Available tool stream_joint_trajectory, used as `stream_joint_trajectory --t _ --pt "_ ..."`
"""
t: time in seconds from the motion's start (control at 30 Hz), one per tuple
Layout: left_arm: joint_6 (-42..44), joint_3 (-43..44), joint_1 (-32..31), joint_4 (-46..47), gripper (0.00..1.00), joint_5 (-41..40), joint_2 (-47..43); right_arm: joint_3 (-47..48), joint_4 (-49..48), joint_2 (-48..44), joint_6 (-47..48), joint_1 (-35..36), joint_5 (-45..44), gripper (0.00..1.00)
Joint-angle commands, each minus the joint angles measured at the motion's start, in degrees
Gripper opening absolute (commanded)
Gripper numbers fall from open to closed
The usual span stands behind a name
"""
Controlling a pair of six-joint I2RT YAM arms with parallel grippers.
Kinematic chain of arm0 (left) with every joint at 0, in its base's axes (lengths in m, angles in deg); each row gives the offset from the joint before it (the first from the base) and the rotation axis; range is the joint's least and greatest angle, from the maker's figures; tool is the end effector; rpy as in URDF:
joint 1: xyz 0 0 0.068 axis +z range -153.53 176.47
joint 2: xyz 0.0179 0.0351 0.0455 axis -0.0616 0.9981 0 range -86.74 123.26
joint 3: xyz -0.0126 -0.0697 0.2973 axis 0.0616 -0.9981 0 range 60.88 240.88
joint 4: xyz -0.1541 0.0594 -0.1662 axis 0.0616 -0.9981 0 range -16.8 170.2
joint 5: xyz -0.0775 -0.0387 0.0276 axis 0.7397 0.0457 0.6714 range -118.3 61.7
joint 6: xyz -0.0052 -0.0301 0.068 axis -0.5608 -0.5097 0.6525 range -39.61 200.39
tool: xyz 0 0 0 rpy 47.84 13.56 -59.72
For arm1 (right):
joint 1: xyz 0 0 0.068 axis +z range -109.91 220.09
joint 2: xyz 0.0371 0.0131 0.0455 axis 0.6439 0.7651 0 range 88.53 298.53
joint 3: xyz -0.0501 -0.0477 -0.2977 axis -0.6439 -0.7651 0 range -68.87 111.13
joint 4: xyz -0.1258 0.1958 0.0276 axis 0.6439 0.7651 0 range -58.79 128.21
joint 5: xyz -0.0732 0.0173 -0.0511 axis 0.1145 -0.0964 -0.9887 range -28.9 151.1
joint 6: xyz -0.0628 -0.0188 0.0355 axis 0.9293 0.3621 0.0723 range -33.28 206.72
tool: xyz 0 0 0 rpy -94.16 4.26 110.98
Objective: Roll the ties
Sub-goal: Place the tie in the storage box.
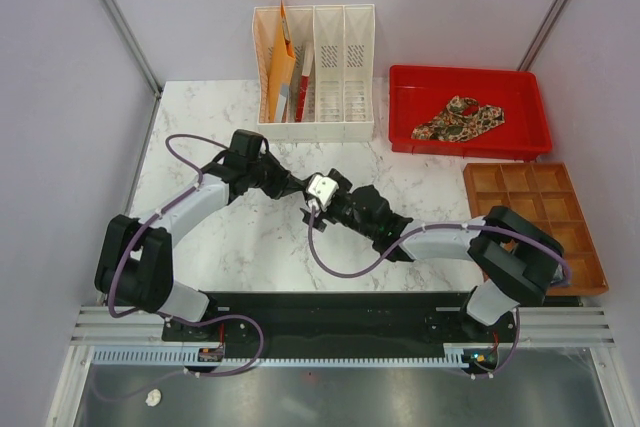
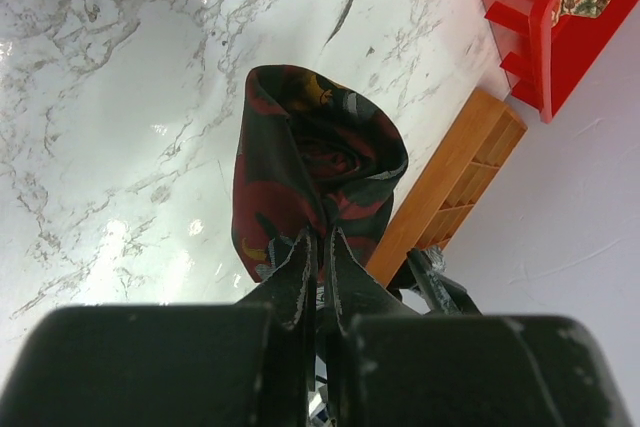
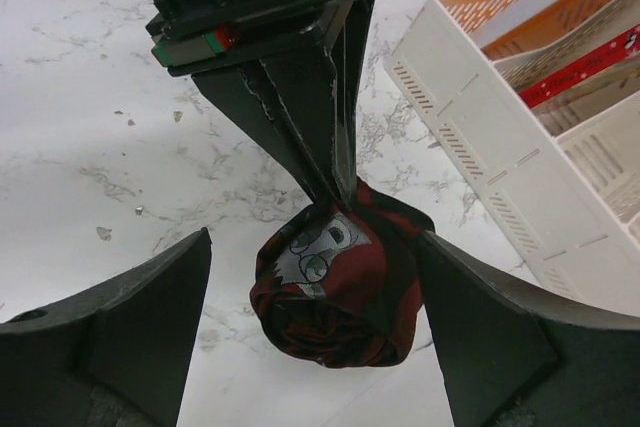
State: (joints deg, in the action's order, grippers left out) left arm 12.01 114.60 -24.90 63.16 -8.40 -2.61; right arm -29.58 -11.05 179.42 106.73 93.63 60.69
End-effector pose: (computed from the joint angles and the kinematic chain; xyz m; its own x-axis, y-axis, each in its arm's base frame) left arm 0.2679 -0.1277 0.2544 -0.7705 -0.6372 -0.0159 -0.4327 0.5412 -0.7210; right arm 0.2026 0.2736 0.2572 0.1831 -0.3279 -0.9268 -0.7849 0.5189 -0.3387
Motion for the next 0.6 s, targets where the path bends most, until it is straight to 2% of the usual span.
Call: stream_joint_trajectory --t 0.0,0.13,0.57 --pt "-3.3 0.6 -0.2 -0.1 0.02 -0.9 -1.9 -0.9 -8.8 1.5 7.5 3.1 -4.1 0.88" --pt "-3.5 0.7 -0.2 -0.2 0.02 -0.7 -2.0 -0.8 -9.4 3.2 11.4 5.0 -6.5 0.82" --pt "-3.3 0.6 -0.2 -0.1 0.02 -0.2 -1.8 0.6 -10.0 8.0 15.0 5.5 -14.1 0.72"
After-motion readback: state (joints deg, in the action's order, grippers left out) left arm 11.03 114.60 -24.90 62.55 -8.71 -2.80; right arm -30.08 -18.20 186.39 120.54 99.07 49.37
